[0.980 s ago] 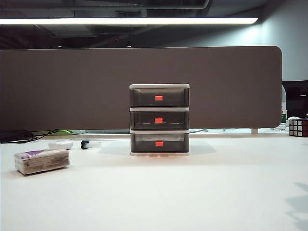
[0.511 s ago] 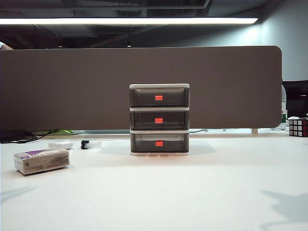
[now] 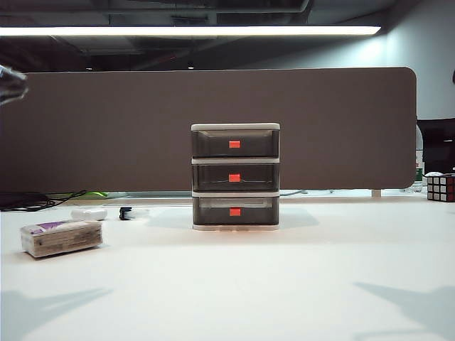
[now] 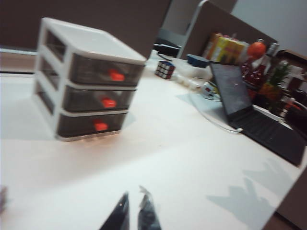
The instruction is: Open the second layer of the drawer on the table, pick up a pack of napkins on the table and put it in, and finally close the drawer.
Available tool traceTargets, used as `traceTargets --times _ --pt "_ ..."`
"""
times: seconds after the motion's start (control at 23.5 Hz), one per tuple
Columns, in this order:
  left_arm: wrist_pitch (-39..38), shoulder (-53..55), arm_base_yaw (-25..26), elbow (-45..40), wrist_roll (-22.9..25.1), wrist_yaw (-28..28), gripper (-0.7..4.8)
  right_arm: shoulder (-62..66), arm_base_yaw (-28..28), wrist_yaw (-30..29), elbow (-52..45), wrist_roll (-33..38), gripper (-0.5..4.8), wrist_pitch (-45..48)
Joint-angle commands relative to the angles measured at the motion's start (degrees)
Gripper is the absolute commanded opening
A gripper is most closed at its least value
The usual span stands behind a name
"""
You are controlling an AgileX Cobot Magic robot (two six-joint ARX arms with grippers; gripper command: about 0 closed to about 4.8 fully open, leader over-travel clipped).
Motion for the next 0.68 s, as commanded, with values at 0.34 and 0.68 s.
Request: traceTargets --times 0.34,0.68 --pt "14.0 16.9 -13.0 0.3 3.0 -20.2 0.3 0.1 9.2 6.3 0.3 2.5 -0.05 2.8" --pt "39.6 45.9 -13.0 2.9 4.0 -19.6 0.32 0.7 17.8 15.9 1.2 2.0 -0.05 2.8"
